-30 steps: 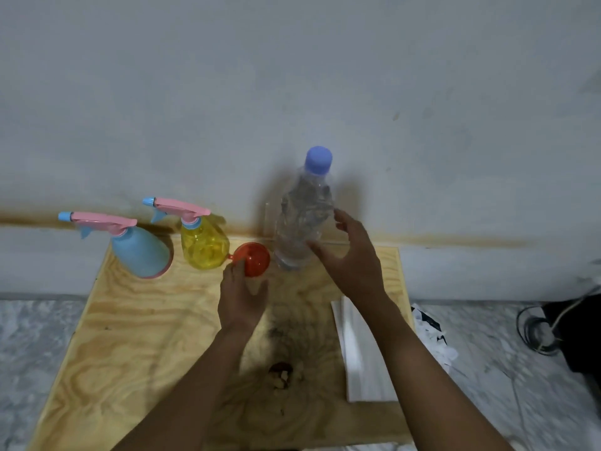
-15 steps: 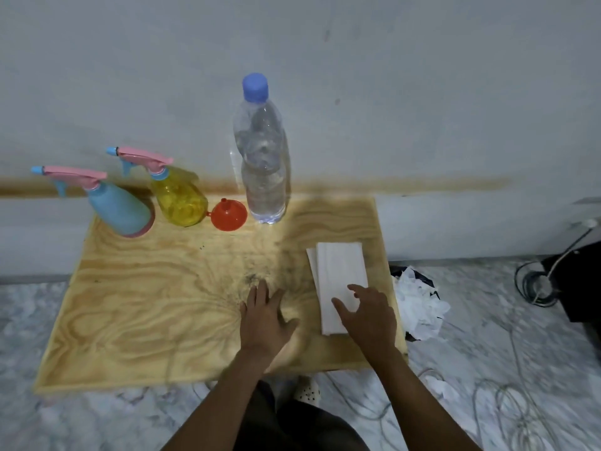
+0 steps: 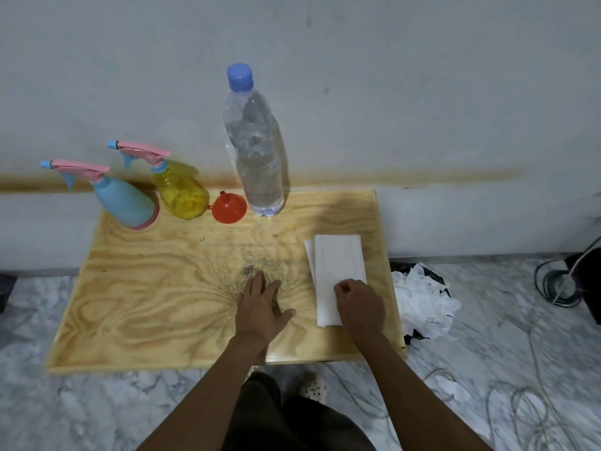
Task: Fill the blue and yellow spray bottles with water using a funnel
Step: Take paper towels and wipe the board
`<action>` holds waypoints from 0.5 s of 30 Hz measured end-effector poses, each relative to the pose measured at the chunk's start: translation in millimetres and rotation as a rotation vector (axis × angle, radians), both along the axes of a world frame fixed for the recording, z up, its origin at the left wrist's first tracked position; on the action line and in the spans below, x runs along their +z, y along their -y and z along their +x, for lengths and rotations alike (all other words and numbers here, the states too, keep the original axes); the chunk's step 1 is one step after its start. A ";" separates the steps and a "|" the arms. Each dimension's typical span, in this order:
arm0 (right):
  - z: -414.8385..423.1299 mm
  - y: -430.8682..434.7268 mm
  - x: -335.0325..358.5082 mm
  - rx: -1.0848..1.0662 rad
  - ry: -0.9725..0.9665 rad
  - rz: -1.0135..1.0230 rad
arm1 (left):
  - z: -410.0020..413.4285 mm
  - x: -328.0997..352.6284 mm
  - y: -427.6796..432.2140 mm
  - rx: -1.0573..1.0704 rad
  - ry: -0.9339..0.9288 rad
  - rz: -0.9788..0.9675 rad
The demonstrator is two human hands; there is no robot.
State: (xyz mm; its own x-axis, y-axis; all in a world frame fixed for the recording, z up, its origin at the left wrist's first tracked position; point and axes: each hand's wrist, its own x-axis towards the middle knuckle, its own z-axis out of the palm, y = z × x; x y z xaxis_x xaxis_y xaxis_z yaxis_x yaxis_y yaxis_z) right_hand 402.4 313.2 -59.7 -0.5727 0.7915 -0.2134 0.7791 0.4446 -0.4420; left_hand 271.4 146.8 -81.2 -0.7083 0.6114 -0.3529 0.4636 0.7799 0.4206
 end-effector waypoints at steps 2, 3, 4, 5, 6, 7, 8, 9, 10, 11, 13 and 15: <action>-0.5 0.1 -0.3 -0.036 -0.038 -0.039 | 0.0 -0.3 -0.6 0.003 0.010 -0.007; -0.9 0.5 -0.6 -0.054 -0.057 -0.056 | 0.2 -1.2 -0.7 0.003 0.008 -0.007; -1.6 1.2 -1.2 -0.061 -0.062 -0.066 | 0.1 -1.8 -0.6 0.004 0.005 -0.001; -2.3 1.8 -2.3 -0.056 -0.049 -0.069 | 0.0 -2.1 -0.4 0.008 0.003 0.008; -3.2 2.3 -3.8 -0.044 -0.030 -0.063 | -0.2 -2.6 -0.2 0.011 0.003 0.015; -4.4 3.0 -4.6 -0.032 -0.016 -0.054 | -0.3 -2.8 0.1 0.012 0.002 0.017; -5.4 3.2 -5.1 -0.023 -0.010 -0.044 | -0.2 -2.8 0.1 0.011 0.003 0.015; -6.3 3.1 -5.3 -0.017 -0.010 -0.032 | 0.0 -2.4 0.1 0.008 0.003 0.011; -6.9 2.7 -5.7 -0.010 -0.012 -0.015 | 0.0 -1.7 -0.2 0.006 0.002 0.007; -7.6 2.7 -5.5 -0.002 -0.013 0.004 | 0.0 -1.0 -0.4 0.005 0.001 0.001; -7.8 3.3 -4.2 -0.001 -0.018 0.019 | 0.2 1.5 -1.4 -0.003 0.001 -0.023; -7.0 3.3 -2.4 -0.018 -0.035 -0.005 | 2.7 3.7 -3.4 -0.013 -0.010 0.002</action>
